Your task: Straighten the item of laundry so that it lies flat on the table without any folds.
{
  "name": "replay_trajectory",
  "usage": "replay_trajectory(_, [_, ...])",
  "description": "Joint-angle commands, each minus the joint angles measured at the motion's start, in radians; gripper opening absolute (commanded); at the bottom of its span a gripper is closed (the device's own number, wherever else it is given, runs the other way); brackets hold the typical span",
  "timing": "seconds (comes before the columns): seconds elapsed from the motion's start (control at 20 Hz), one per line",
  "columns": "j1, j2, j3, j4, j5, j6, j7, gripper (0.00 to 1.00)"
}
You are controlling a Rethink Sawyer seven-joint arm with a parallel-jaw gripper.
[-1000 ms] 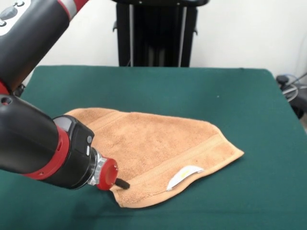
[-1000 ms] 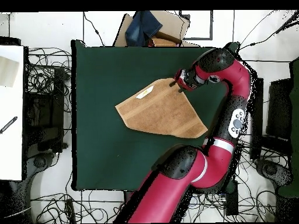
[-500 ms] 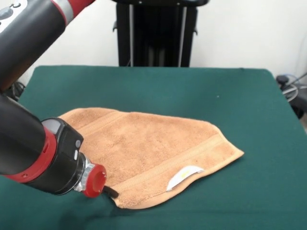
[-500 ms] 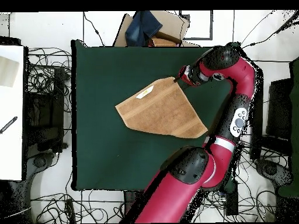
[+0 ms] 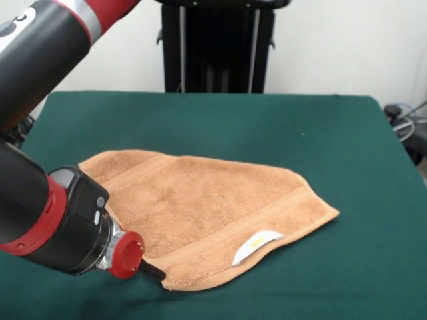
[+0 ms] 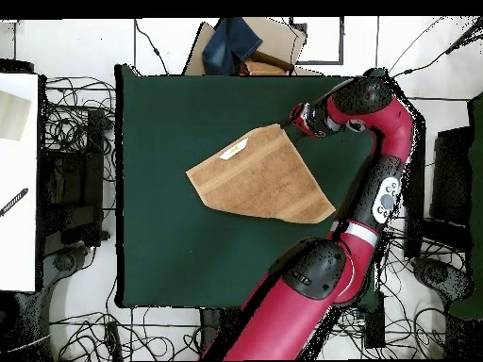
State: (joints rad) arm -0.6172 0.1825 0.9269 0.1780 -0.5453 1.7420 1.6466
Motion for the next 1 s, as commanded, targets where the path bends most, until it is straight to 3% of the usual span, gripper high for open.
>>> replay_trajectory(0.05, [0.008,0.038,0.062,0.15,0.042,-0.114,-0.038,1.0])
replay_trajectory(0.3, [-0.012,0.064,0.068,0.212,0.157,-0.04,-0.095,1.0])
replay_trajectory(0.5, [-0.028,0.05,0.011,0.277,0.221,-0.052,-0.129,1.0])
replay_trajectory(0.85, [-0.038,0.07,-0.029,0.273,0.208,-0.106,-0.193,1.0])
replay_trajectory(1.0, [-0.035,0.084,-0.026,0.257,0.2,-0.073,-0.136,1.0])
